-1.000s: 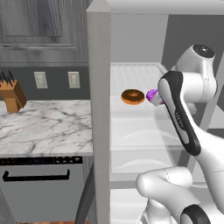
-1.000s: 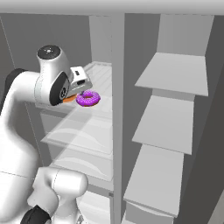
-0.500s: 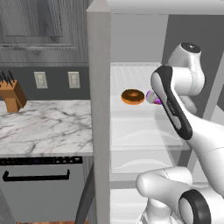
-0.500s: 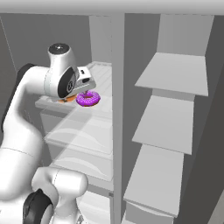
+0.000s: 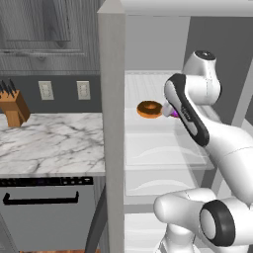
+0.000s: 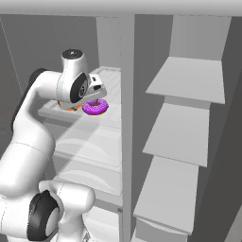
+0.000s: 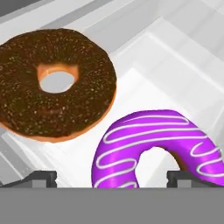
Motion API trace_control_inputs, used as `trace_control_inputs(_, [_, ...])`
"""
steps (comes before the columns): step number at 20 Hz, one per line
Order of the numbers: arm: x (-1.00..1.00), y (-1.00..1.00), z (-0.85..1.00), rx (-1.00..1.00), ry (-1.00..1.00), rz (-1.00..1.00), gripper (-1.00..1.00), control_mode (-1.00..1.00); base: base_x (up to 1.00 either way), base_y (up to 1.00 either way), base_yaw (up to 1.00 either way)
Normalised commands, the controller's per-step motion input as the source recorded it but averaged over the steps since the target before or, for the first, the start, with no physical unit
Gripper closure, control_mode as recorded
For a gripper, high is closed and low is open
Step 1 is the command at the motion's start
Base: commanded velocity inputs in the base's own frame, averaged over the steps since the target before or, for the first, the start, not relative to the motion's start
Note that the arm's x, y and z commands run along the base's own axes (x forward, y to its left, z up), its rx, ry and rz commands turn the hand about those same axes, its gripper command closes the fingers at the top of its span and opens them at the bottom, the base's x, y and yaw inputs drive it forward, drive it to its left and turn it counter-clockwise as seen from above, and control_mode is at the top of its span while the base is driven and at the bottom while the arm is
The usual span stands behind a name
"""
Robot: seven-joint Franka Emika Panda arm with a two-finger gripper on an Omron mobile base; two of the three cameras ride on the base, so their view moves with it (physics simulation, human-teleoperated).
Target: Take the donuts from the fridge and place them on the empty tray on the dining counter.
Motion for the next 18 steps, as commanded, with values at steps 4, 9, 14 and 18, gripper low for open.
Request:
trace_control_inputs(4, [0.26,0.00,-0.28,0.00,0.00,0.02,-1.00,-1.00,0.00,0.00,0.00])
trace_control_inputs(9, [0.13,0.00,-0.29,0.00,0.00,0.01,-1.00,-1.00,0.00,0.00,0.00])
trace_control_inputs(14, [0.08,0.00,-0.44,0.00,0.01,0.00,-1.00,-1.00,0.00,0.00,0.00])
trace_control_inputs(18, [0.00,0.00,-0.77,0.00,0.04,0.00,-1.00,-1.00,0.00,0.00,0.00])
